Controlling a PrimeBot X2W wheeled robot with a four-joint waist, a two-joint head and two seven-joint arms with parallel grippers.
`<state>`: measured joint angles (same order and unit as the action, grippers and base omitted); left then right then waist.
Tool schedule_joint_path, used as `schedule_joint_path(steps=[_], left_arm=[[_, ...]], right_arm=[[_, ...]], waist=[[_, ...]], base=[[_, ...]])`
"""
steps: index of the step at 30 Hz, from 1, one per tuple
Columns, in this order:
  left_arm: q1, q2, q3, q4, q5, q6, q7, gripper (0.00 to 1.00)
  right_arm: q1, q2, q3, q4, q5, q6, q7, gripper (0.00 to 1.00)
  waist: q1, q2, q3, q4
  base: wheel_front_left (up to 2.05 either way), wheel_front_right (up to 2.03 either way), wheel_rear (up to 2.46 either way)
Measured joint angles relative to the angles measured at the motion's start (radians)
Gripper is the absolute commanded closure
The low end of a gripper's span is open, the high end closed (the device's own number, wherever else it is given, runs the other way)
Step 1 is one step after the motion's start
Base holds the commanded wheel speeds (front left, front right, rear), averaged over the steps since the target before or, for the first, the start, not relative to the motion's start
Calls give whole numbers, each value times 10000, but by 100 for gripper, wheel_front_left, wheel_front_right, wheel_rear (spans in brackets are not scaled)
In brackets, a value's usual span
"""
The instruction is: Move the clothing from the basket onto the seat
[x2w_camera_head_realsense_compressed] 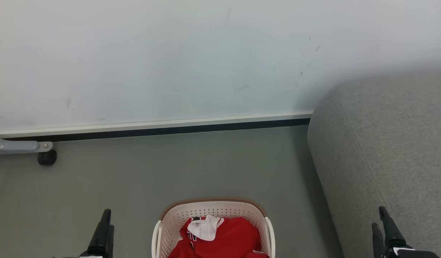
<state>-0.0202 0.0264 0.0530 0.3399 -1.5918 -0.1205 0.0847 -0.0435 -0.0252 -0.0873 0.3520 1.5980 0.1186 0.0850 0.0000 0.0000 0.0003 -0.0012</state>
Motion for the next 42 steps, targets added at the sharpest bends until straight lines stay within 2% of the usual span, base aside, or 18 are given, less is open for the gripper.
schedule_joint_path(steps=[9,18,28,42], left_arm=[[26,6,-169,-290,663,73,-339,0],[25,17,-341,-683,1914,268,-650,0],[22,163,-731,-1060,3760,552,-1022,0],[27,715,-1235,-1377,6510,970,-1519,0]], right_arm=[[1,-4,213,-207,-385,-58,-351,0],[0,-12,579,-508,-1601,-399,-673,0],[-19,-84,1149,-846,-3271,-667,-1053,0],[-33,-316,2036,-1104,-5448,-984,-1547,0]], waist=[[0,0,-36,-29],[0,0,-61,-56],[-1,0,-74,-106],[0,0,-73,-160]], base=[[0,0,0],[0,0,0],[0,0,0],[0,0,0]])
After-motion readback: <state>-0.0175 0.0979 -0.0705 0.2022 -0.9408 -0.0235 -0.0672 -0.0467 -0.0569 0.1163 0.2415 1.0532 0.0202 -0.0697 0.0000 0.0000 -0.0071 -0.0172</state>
